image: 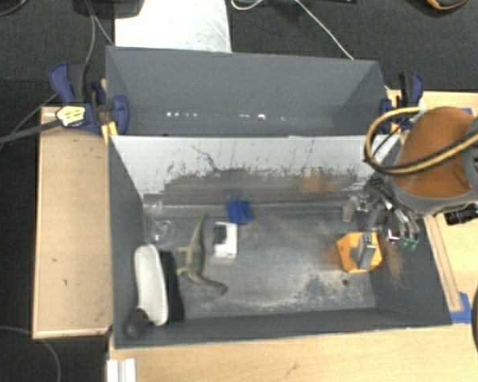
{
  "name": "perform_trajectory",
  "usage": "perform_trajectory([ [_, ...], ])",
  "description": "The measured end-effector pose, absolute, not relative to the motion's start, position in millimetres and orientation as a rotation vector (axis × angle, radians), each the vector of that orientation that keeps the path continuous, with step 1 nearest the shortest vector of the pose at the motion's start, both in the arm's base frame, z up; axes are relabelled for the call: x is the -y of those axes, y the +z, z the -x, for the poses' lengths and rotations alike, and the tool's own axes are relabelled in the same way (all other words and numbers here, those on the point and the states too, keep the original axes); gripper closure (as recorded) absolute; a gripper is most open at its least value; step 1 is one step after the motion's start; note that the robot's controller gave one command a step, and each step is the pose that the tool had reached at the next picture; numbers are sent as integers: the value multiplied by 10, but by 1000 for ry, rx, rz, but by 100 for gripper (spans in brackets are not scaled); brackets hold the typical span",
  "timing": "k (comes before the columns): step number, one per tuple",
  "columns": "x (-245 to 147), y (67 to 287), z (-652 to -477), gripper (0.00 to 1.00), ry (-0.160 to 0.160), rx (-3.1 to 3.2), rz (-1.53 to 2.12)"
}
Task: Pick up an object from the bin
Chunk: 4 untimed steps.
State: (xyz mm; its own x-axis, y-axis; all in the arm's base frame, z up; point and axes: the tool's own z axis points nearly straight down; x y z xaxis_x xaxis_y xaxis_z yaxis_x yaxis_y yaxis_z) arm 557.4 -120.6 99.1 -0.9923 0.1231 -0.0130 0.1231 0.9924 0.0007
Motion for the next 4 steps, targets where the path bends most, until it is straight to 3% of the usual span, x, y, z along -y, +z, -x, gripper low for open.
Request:
perform_trajectory([
  [1,1350,777,-5403,100,11,-3130,395],
  [2,1350,777,-5403,100,11,-3131,395],
  [4,1347,2044,-5316,100,6,-3114,450],
])
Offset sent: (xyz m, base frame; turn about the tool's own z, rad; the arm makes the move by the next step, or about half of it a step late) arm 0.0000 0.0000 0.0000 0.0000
